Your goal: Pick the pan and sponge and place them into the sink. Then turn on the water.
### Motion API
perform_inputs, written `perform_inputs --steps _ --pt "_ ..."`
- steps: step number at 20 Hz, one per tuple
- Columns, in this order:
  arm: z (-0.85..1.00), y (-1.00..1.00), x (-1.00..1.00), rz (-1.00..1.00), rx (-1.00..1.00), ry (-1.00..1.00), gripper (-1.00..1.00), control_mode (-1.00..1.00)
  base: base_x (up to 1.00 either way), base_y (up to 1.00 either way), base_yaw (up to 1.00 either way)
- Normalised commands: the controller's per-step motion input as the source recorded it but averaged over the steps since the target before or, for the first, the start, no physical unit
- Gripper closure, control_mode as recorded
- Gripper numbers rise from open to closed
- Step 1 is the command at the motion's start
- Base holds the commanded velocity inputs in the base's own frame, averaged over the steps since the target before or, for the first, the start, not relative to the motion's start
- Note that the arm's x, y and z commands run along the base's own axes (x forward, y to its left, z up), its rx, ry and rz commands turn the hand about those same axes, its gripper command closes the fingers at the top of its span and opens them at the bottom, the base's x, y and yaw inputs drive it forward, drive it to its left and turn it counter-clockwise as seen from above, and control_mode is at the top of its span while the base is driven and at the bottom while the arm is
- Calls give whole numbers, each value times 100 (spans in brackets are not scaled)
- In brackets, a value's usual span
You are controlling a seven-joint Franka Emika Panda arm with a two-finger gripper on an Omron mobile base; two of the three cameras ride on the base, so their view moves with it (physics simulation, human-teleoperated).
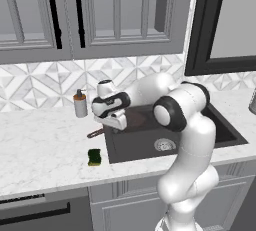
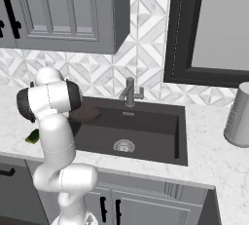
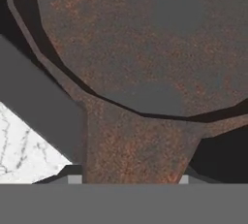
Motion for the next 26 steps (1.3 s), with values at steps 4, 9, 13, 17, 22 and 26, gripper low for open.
perform_inputs --steps 4,9,13,17,22,26 --pt "-18 -100 36 -34 0 14 100 -100 0 0 0" --pt "-35 -94 36 -26 -5 6 100 -100 0 0 0" --pt "-45 -96 29 -15 -8 0 100 -100 0 0 0" --pt "-41 -73 5 -6 -8 1 100 -100 0 0 0" --pt "-53 -43 0 -3 -3 0 100 -100 0 0 0" --pt "-49 -4 4 -6 0 0 100 -100 0 0 0"
